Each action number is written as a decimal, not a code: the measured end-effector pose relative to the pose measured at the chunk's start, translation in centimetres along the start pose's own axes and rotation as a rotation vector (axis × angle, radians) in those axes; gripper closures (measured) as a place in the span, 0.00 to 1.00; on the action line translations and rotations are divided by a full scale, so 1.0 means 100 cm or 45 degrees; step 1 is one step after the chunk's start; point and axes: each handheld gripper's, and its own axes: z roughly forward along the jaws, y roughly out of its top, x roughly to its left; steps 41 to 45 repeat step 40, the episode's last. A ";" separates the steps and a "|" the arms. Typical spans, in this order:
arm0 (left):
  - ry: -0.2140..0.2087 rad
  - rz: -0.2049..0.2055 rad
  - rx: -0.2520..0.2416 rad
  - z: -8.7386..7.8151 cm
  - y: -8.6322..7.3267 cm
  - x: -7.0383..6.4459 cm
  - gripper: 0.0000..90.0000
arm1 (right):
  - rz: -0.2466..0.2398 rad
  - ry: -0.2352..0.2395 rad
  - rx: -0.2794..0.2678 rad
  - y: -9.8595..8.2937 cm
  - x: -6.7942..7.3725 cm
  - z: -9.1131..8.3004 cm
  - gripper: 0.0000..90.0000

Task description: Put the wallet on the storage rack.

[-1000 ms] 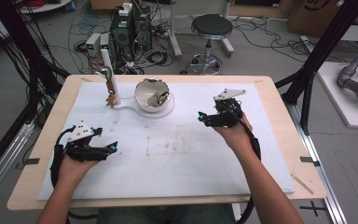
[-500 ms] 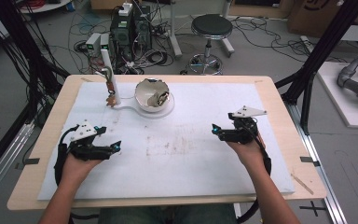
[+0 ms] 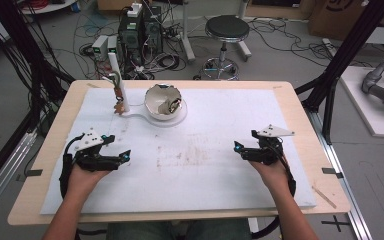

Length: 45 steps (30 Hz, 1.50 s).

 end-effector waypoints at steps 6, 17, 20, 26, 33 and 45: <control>0.013 0.005 -0.014 -0.002 0.000 0.002 0.20 | 0.023 -0.012 -0.016 -0.006 -0.004 -0.002 0.21; -0.003 0.015 -0.012 -0.001 0.001 0.001 0.20 | 0.039 -0.029 -0.008 -0.008 -0.007 -0.003 0.21; 0.000 0.022 -0.013 -0.001 0.001 0.001 0.20 | 0.043 -0.030 -0.011 -0.008 -0.008 -0.003 0.21; 0.003 0.024 -0.006 0.000 0.001 0.000 0.20 | 0.044 -0.031 -0.004 -0.009 -0.009 -0.003 0.21; 0.004 0.021 -0.004 -0.001 0.000 0.001 0.20 | 0.043 -0.028 0.002 -0.010 -0.010 -0.001 0.21; -0.001 0.017 0.002 0.001 0.000 0.001 0.20 | 0.048 -0.026 0.003 -0.010 -0.009 -0.002 0.21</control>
